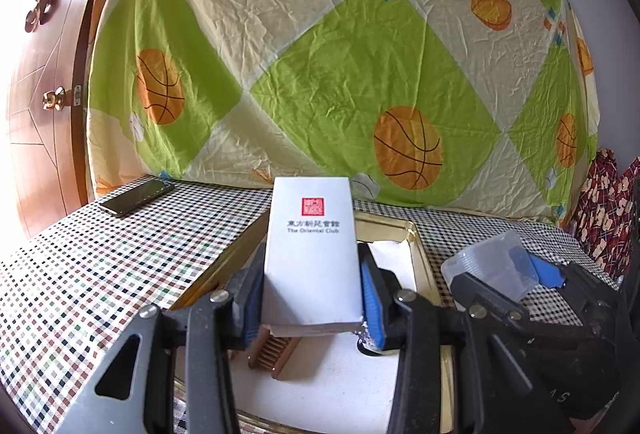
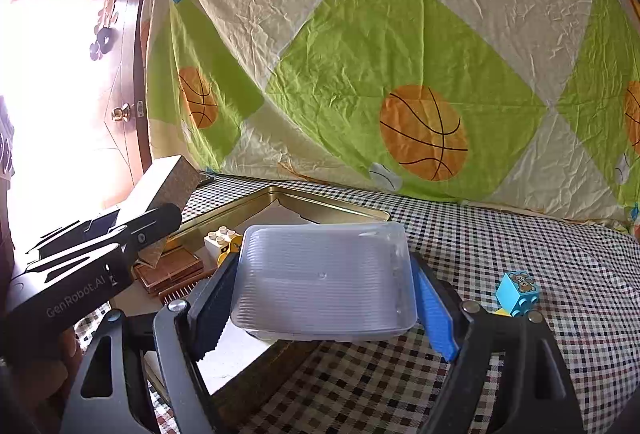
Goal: Organize rigid objects
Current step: 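Carry the white box with left tool while right tool carries container over the tin, then lower white box and clear container into the tin and open both tools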
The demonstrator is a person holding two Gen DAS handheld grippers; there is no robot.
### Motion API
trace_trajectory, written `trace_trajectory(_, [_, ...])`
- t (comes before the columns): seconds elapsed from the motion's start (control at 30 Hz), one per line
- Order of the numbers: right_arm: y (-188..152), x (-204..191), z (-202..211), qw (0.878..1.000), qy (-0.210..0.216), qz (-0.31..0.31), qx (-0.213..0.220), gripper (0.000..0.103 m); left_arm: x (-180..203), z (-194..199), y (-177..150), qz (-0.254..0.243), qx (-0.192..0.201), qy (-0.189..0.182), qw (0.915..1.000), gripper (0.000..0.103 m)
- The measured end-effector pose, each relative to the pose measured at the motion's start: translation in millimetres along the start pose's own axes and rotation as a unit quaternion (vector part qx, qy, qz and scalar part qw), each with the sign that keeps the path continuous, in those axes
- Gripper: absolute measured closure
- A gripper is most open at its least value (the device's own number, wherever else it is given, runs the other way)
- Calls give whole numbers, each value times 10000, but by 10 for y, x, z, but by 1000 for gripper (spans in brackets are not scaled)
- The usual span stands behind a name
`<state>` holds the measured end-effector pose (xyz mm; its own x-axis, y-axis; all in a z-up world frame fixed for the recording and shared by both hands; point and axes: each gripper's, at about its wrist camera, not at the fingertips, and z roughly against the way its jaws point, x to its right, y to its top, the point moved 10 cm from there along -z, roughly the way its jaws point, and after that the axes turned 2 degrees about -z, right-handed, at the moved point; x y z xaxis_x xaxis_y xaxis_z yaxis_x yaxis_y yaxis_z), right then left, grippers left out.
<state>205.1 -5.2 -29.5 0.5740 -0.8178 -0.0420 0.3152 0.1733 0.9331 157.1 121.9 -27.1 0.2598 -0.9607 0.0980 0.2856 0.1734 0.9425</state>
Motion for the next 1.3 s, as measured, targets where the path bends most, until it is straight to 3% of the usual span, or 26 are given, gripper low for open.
trace_trajectory(0.5, [113,-164,-196,9994,214,203,-200,21,-202,-190,-55,-147,-393,95,9991,62])
trace_trajectory(0.9, [79,-293,-631,9960,433,197,-752,21,-366,-416,-139,-277,-851,175,9958,62])
trace_trajectory(0.97, [16,-373,-688,9934,634,237,-922,21,-367,-419,-149,-307,-884,178,9955,62])
trace_trajectory(1.0, [-16,-389,-712,9928,624,256,-994,21,-363,-420,-154,-335,-894,190,9953,59])
trace_trajectory(1.07, [-51,-366,-748,9927,547,212,-1054,20,-389,-410,-161,-344,-890,301,9950,43])
trace_trajectory(1.2, [-17,-274,-662,9938,660,-34,-897,13,-378,-370,-151,-346,-828,293,9955,31])
trace_trajectory(1.3, [50,-150,-502,9958,615,-109,-671,12,-316,-315,-127,-386,-730,313,9961,14])
